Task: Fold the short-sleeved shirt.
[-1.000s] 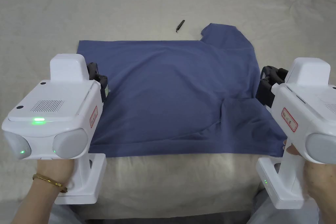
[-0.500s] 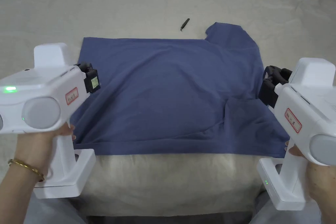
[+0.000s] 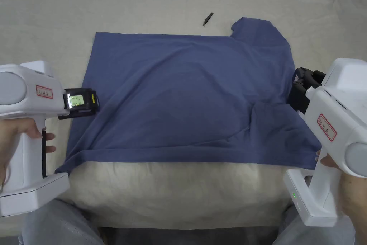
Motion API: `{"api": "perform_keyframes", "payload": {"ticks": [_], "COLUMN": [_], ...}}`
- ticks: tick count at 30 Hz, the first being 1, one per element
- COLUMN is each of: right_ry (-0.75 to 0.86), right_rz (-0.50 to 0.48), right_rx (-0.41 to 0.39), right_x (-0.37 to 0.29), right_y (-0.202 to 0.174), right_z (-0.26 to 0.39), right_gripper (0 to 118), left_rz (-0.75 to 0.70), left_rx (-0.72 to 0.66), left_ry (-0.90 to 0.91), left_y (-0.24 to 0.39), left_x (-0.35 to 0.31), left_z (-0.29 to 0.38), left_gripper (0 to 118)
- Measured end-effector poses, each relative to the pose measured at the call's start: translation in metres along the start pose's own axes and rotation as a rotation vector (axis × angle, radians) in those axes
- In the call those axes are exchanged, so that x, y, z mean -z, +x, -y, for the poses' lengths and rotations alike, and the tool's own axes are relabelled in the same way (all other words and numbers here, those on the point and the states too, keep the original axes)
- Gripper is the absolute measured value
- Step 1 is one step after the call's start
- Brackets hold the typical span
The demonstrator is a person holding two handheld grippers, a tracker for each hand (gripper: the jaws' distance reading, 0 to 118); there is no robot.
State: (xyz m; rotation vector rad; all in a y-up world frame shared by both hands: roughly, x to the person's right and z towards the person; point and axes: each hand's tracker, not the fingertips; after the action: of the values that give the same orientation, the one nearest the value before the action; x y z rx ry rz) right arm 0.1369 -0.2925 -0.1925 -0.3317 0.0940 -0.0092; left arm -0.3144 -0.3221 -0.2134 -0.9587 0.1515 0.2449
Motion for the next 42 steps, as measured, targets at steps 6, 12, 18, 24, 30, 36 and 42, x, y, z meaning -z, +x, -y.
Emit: {"api": "perform_keyframes", "payload": {"ticks": [6, 12, 18, 24, 30, 36, 42], "right_ry": [-0.018, -0.025, -0.032, -0.044, -0.085, -0.228, -0.492], "right_rz": [-0.001, -0.002, 0.005, 0.016, 0.022, 0.075, 0.044], "right_rx": [0.005, 0.000, 0.009, 0.021, 0.022, 0.049, 0.157], "right_x": [0.004, 0.005, 0.005, 0.000, -0.005, -0.004, 0.015], "right_y": [-0.002, -0.003, 0.000, 0.008, 0.031, 0.068, 0.107], "right_z": [0.005, 0.005, 0.006, 0.008, 0.004, 0.001, 0.016], "right_gripper": [0, 0, 0, 0, 0, 1, 113], "left_rz": [-0.051, -0.065, -0.016, -0.030, -0.001, 0.067, 0.091], "left_rx": [0.038, 0.079, 0.014, 0.059, 0.010, -0.056, -0.066], "left_ry": [-0.134, -0.212, -0.214, -0.133, -0.015, 0.078, 0.118], "left_y": [-0.011, -0.007, -0.002, 0.007, 0.009, 0.015, 0.024], "left_x": [0.016, 0.028, 0.036, 0.027, 0.001, -0.031, -0.039], "left_z": [0.026, 0.050, 0.062, 0.067, 0.070, 0.064, 0.056], "left_gripper": [111, 83, 18, 7, 6, 6, 6]}}
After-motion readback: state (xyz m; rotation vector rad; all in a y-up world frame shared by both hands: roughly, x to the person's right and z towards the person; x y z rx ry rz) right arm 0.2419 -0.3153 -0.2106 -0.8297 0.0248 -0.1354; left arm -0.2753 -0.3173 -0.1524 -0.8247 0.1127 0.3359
